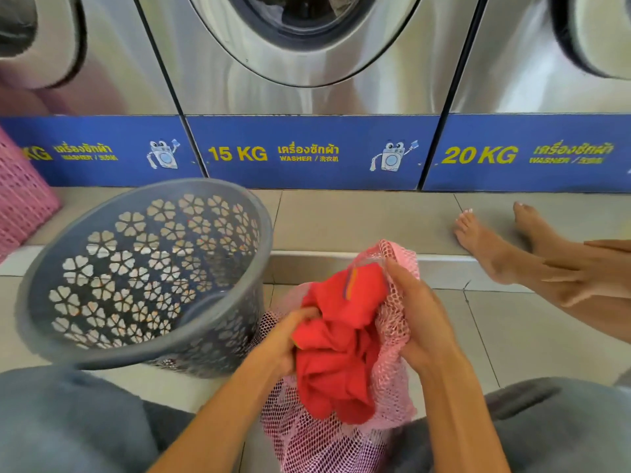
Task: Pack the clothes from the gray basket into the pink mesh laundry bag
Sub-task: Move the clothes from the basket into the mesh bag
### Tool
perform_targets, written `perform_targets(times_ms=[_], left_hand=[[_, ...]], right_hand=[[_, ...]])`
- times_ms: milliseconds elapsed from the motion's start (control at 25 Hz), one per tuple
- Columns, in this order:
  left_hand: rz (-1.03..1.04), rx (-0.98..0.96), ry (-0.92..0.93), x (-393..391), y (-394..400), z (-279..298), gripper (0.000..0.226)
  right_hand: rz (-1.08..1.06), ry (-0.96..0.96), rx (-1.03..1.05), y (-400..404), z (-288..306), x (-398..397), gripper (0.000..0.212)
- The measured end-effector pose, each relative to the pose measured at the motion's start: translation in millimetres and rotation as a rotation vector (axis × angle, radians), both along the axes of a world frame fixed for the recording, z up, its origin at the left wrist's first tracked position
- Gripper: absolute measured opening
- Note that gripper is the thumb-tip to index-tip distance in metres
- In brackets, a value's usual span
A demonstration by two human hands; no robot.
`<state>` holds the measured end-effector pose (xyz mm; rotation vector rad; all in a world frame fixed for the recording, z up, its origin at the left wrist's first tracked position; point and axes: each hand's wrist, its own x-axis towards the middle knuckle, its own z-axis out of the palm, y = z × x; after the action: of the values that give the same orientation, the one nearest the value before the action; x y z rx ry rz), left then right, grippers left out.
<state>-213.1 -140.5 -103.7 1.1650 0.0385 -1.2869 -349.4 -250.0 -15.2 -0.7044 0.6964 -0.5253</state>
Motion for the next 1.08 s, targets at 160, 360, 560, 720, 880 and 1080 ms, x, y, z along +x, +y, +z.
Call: perform_targets(times_ms=[160,360,560,720,880,1080], left_hand=[[-0.213,0.257,-0.312,-15.7,-34.2,-36.1,0.032],[-0.234,0.359,-0.419,1.3,-71.3,-44.6,0.026],[0.183,0.363,-0.332,31.8,-82.6,-55.9,0.028],[0.123,0.681,-0.535,35.7,-47.1,-84.9,0.041],[-0.668,0.927,-1.015,46.5,-0.2,-93.8,0.054],[-1.258,0.959,-1.165,57.3,29.3,-49.7,0.047]], right_hand=[[0.040,0.130,-0.165,2.5,4.3,-7.2,0.020],[0.221,0.179,-0.382,6.3,26.7,-19.6,0.042],[0.282,0.197,-0.442,4.2,30.5,-28.0,0.031],[0.123,0.285,-0.342,-9.0,14.0,-28.1,0.033],[0.026,0.293,-0.279,-8.3,7.2,-19.4,0.031],[-0.014,0.384,-0.347,-9.5,-1.5,-14.2,0.024]])
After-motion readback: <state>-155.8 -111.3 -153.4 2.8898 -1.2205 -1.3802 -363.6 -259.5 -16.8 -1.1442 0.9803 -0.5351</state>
